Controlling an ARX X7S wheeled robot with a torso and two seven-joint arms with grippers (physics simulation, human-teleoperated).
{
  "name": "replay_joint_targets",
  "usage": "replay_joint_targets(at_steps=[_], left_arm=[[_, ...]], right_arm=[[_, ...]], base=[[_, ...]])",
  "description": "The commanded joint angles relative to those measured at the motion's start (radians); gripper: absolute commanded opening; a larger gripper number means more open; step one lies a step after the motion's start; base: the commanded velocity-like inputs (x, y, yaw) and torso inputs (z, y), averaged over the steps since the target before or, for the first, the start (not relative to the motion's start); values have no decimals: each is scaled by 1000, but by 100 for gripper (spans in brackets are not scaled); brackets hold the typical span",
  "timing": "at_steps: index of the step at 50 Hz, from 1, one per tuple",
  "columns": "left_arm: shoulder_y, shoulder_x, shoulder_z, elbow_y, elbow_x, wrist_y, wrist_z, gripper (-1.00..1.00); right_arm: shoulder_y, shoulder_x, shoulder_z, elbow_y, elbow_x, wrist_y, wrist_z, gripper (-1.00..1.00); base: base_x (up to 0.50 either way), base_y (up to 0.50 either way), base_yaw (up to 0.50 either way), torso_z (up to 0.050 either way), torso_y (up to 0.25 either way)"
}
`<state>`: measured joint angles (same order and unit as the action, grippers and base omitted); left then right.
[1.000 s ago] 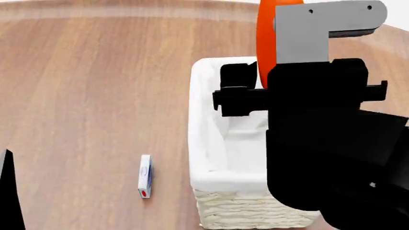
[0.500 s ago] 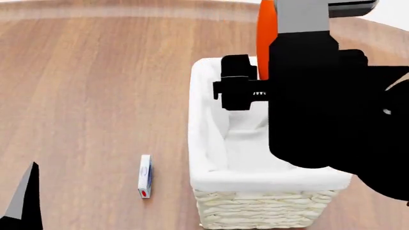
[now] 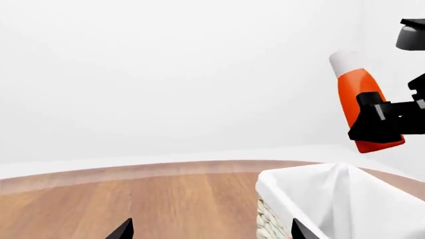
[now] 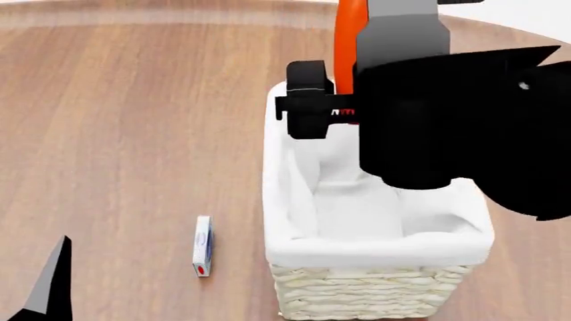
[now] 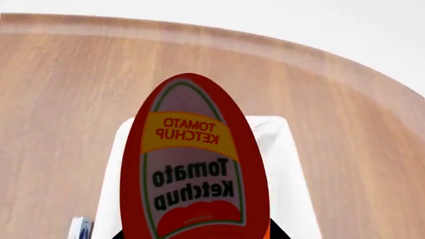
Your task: Pick up the ketchup, and put it in the basket.
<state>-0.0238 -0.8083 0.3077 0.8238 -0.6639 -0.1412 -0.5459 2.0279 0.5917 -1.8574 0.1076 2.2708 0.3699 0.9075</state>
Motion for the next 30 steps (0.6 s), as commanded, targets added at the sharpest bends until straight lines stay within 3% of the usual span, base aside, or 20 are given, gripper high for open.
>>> replay_joint_targets(at_steps=[1, 30], left_arm=[[0, 0, 3, -3, -3, 1, 3, 100], [-33, -24, -8, 22, -63, -32, -20, 100]], right_arm=[[-4, -48, -4, 83, 15, 78, -28, -100], [-59, -120, -50, 257, 37, 186, -82, -100]], base=[[0, 0, 0, 0, 0], [0, 0, 0, 0, 0]])
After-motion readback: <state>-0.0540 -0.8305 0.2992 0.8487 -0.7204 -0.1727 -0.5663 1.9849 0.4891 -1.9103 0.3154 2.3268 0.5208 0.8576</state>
